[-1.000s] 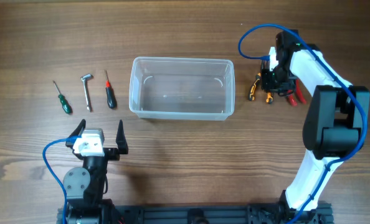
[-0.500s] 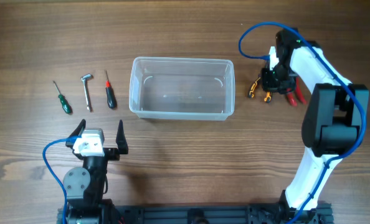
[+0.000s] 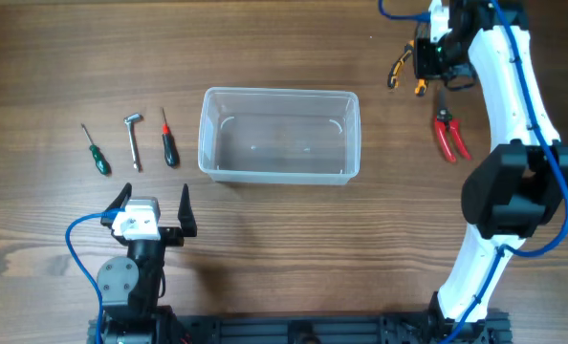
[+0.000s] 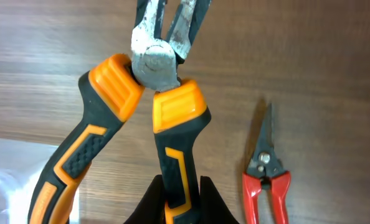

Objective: Pack container
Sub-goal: 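Lift the pliers and carry them over the clear container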

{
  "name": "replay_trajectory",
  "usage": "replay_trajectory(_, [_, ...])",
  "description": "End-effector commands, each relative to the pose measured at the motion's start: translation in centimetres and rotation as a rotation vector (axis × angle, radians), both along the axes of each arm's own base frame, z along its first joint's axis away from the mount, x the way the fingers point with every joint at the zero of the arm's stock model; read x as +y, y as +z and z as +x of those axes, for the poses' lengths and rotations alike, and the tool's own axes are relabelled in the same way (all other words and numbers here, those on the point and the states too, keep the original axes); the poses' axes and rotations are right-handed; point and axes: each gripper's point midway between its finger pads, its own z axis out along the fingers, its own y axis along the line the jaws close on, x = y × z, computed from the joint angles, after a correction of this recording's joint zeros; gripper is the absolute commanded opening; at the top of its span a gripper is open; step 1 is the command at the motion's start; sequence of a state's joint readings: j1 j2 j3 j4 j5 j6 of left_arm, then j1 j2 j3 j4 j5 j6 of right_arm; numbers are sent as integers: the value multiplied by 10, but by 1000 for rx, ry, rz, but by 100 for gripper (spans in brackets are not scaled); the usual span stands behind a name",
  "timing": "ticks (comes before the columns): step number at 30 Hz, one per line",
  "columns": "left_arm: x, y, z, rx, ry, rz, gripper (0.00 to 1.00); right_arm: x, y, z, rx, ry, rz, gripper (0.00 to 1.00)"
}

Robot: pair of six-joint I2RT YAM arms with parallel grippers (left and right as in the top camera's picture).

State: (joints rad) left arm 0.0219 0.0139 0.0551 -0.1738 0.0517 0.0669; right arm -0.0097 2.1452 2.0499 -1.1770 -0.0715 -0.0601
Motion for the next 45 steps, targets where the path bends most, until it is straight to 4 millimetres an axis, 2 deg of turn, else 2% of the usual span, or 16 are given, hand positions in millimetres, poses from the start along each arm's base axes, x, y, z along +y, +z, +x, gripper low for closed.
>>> replay_trajectory(1, [-1, 0, 0, -6, -8, 10, 100, 40, 37, 2, -86, 135, 17, 5])
replay_trajectory(4, [-1, 0, 0, -6, -8, 10, 100, 78, 49, -7, -111, 289, 6, 4])
replay_trajectory(6, [-1, 0, 0, -6, -8, 10, 100, 109, 57, -21, -119, 426, -7, 5])
replay_trajectory(12, [-1, 0, 0, -6, -8, 10, 100, 190, 94, -59, -203, 647, 8, 4])
replay_trajectory(16, [-1, 0, 0, -6, -8, 10, 100, 224, 100, -88, -205, 800, -8, 4])
replay_trajectory(20, [-1, 0, 0, -6, -8, 10, 100, 234, 95, -103, -172, 854, -13, 4])
replay_trajectory(27, [-1, 0, 0, -6, -8, 10, 100, 240, 91, -106, -176, 944, -20, 4])
replay_trajectory(30, [-1, 0, 0, -6, -8, 10, 100, 247, 82, -115, -155, 1012, 28, 6])
replay_trajectory(33, [-1, 0, 0, -6, -8, 10, 100, 250, 62, -119, -121, 1017, 47, 7])
replay_trajectory(38, [-1, 0, 0, -6, -8, 10, 100, 248, 17, -121, -70, 1019, 46, 7])
replay_trajectory(42, [-1, 0, 0, -6, -8, 10, 100, 243, -20, -130, -25, 1042, 40, 5])
replay_trajectory(45, [-1, 0, 0, -6, -8, 10, 100, 239, -38, -138, 1, 1075, 32, 4])
